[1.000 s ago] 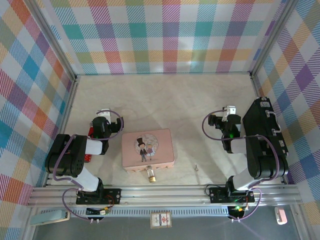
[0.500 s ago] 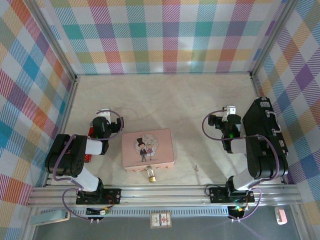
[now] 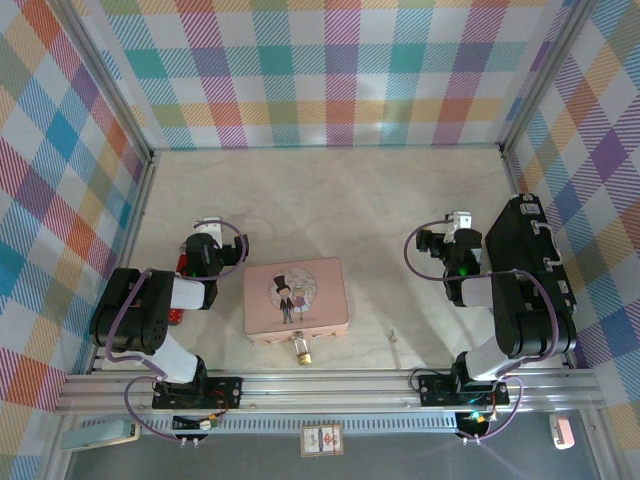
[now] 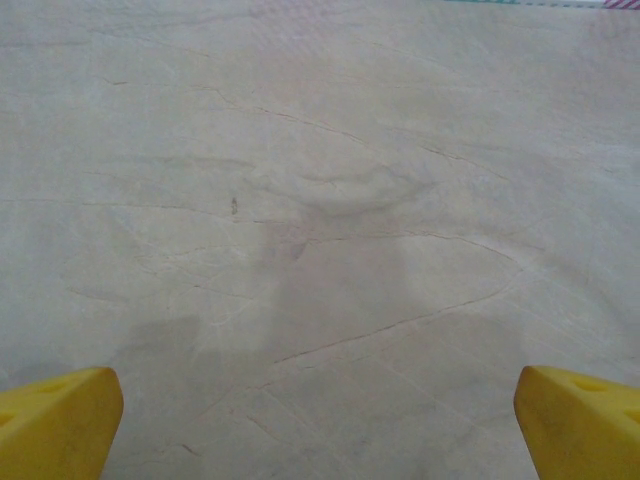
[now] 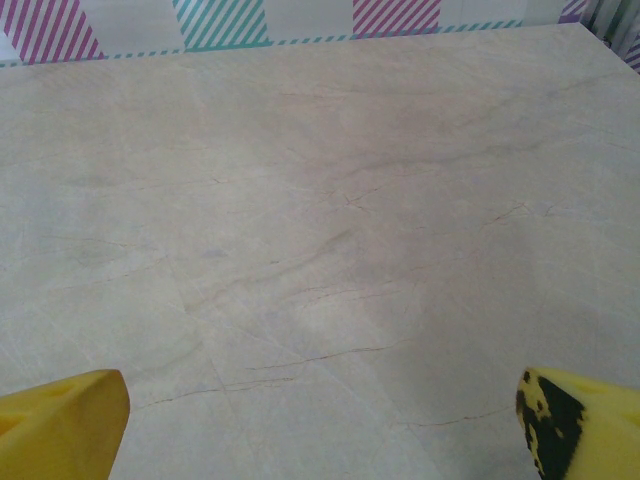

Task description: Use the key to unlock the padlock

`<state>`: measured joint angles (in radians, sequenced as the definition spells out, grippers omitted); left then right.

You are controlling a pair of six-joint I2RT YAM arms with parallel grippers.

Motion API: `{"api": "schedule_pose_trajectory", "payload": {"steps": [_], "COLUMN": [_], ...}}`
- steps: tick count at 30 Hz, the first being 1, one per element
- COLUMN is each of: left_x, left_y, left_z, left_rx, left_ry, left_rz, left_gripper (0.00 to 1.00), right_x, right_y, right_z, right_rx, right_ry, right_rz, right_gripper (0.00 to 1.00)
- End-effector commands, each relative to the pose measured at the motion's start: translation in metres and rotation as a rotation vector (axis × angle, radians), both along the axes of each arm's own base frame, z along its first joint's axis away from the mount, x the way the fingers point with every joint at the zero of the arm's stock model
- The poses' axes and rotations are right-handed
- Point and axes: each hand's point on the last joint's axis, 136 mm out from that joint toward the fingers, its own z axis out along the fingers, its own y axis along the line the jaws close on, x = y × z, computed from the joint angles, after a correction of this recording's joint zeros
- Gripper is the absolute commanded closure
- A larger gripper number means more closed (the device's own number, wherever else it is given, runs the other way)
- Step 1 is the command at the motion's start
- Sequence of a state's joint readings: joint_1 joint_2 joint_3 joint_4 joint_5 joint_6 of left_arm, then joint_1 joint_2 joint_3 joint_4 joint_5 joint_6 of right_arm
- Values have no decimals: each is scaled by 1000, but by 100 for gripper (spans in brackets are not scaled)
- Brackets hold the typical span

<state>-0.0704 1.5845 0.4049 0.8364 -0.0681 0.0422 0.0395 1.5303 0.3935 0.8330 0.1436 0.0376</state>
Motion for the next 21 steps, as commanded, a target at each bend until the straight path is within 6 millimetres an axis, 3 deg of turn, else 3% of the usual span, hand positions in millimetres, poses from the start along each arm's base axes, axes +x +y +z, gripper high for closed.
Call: {"api": "schedule_pose_trajectory", "payload": {"steps": [1, 5, 10, 16, 21], "left_x": [2, -9, -29, -49, -70], "left_y": [-1, 17, 17, 18, 23], "left_z": [19, 42, 78, 134, 165], "left_rx": [-1, -3, -20, -200, -349], "left_ry": [-45, -97, -189, -228, -168], "left_rz": [-6, 99, 114, 181, 263], "left_gripper": [0, 0, 0, 0, 0], "right_x": [3, -3, -16, -36, -53], "right_y": [3, 13, 22, 42, 33], "right_z": [6, 17, 42, 101, 151], "right_rx": [-2, -5, -5, 125, 325], "right_ry": [-22, -46, -58, -161, -116], "right_rz": [21, 87, 142, 216, 101], "right_gripper": [1, 1, 1, 1, 1]}}
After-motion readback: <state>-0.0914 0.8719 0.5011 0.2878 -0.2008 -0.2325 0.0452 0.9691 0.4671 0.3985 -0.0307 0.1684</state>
